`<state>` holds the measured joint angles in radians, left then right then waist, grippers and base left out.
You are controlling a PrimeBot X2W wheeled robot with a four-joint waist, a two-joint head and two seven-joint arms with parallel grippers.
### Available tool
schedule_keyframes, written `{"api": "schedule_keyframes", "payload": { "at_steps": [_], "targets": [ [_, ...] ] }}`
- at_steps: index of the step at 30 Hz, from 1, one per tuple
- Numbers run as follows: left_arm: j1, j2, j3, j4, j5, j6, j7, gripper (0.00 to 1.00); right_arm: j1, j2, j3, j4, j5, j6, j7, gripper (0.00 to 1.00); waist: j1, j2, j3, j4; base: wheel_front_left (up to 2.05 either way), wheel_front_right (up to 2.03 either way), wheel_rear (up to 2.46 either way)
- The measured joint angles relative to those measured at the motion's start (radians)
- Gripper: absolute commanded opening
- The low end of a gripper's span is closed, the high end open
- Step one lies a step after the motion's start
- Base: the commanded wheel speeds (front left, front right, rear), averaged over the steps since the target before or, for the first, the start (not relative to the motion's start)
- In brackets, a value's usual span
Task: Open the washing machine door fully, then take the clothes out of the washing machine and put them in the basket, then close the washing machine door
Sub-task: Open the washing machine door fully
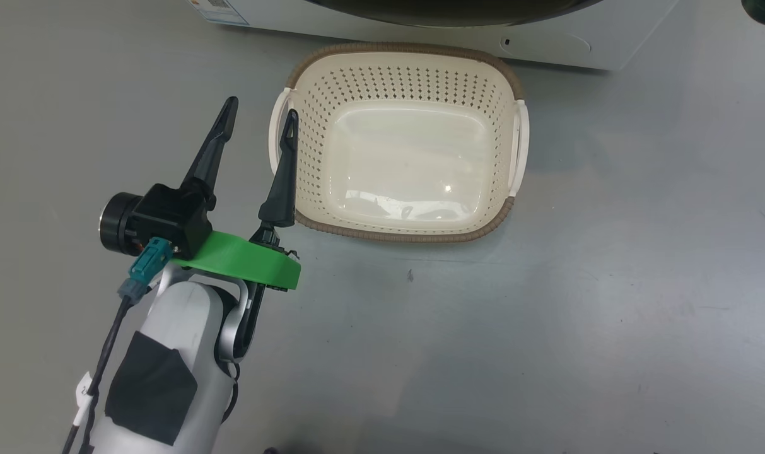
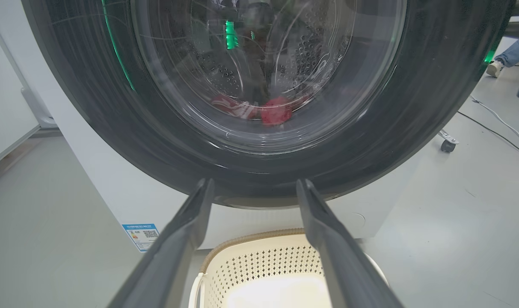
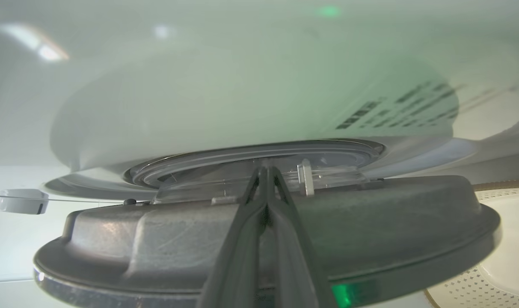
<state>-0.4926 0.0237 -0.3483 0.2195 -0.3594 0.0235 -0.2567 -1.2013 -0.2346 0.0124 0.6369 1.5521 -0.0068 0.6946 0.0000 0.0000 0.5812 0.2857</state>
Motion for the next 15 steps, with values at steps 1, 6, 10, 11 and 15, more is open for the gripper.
{"api": "schedule_keyframes", "payload": {
  "at_steps": [1, 6, 10, 11, 15],
  "targets": [
    [0.0, 0.0, -0.001, 0.0, 0.0, 0.002, 0.0, 1.0, 0.0, 0.0, 0.001, 0.003, 0.005, -0.002, 0.009, 0.0, 0.0, 0.0, -0.002, -0.001, 0.0, 0.0, 0.0],
    [0.0, 0.0, -0.001, 0.0, 0.0, 0.002, 0.0, 1.0, 0.002, 0.001, 0.012, 0.014, 0.017, -0.001, 0.047, 0.0, 0.0, 0.0, -0.009, -0.006, 0.0, 0.0, 0.0],
    [0.0, 0.0, -0.001, 0.0, 0.0, 0.003, 0.0, 1.0, 0.008, 0.001, 0.024, 0.018, 0.02, 0.015, 0.068, 0.0, 0.0, 0.0, -0.015, -0.011, 0.0, 0.0, 0.0],
    [0.0, 0.0, -0.001, 0.0, 0.0, 0.004, 0.0, 1.0, 0.013, 0.001, 0.026, 0.018, 0.021, 0.016, 0.072, 0.0, 0.0, 0.0, -0.016, -0.012, 0.0, 0.0, 0.0],
    [0.0, 0.0, 0.002, 0.006, 0.0, 0.008, 0.0, 1.0, 0.047, 0.01, 0.037, 0.03, 0.026, 0.041, 0.102, 0.0, 0.0, 0.0, -0.031, -0.019, 0.0, 0.0, 0.0]
  ]
}}
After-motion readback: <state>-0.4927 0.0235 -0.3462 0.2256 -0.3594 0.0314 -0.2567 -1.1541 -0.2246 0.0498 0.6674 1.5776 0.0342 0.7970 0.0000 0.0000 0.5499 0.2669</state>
